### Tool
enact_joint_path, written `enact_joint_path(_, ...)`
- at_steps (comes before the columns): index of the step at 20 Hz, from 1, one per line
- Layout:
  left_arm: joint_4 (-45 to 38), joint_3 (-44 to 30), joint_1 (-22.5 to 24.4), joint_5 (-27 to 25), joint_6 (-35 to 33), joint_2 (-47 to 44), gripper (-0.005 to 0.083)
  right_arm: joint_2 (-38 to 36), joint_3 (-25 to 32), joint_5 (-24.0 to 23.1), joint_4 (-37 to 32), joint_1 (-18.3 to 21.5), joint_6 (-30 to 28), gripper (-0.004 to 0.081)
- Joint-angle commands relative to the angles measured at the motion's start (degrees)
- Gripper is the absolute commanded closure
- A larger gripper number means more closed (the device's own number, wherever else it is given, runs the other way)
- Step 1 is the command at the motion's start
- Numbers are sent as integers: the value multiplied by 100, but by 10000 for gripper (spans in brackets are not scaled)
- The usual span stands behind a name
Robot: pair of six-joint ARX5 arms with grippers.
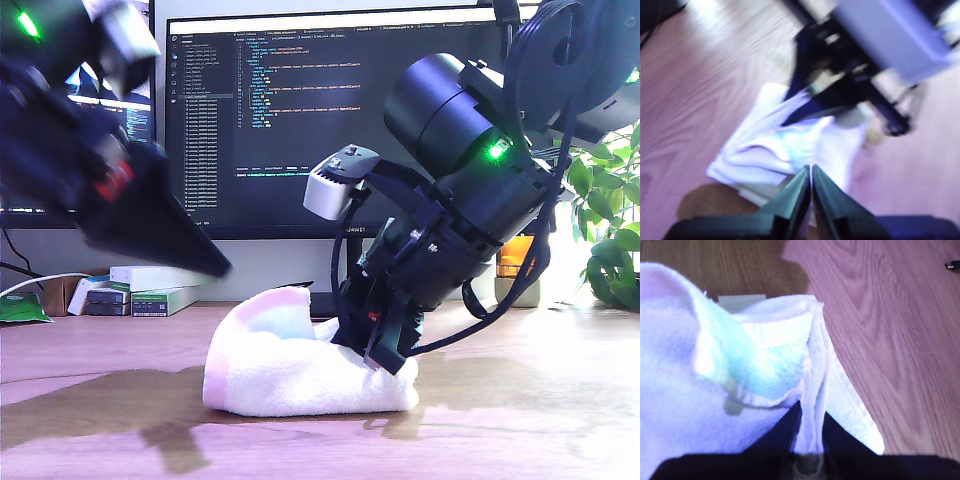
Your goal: Fold the tea towel to a neat square and place it to the right
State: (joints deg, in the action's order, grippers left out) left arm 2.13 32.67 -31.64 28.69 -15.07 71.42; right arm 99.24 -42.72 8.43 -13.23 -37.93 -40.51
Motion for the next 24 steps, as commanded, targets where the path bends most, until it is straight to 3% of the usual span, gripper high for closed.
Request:
enact_joint_path(1,149,-103,0,195,22,-68,797,391,177,-94,197,57,20,781)
enact_joint_path(5,118,-111,-138,542,7,114,797,391,177,-87,192,57,20,781)
enact_joint_path(10,-872,-146,-363,555,57,1102,797,391,177,-90,184,57,17,781)
enact_joint_path(12,-1259,-146,-420,330,68,1512,797,391,177,-90,179,57,0,781)
enact_joint_path(15,-1679,-146,-439,-457,72,1816,797,391,177,-92,203,57,0,781)
enact_joint_path(24,-1434,-146,-492,-389,160,1991,797,389,170,-114,120,57,0,781)
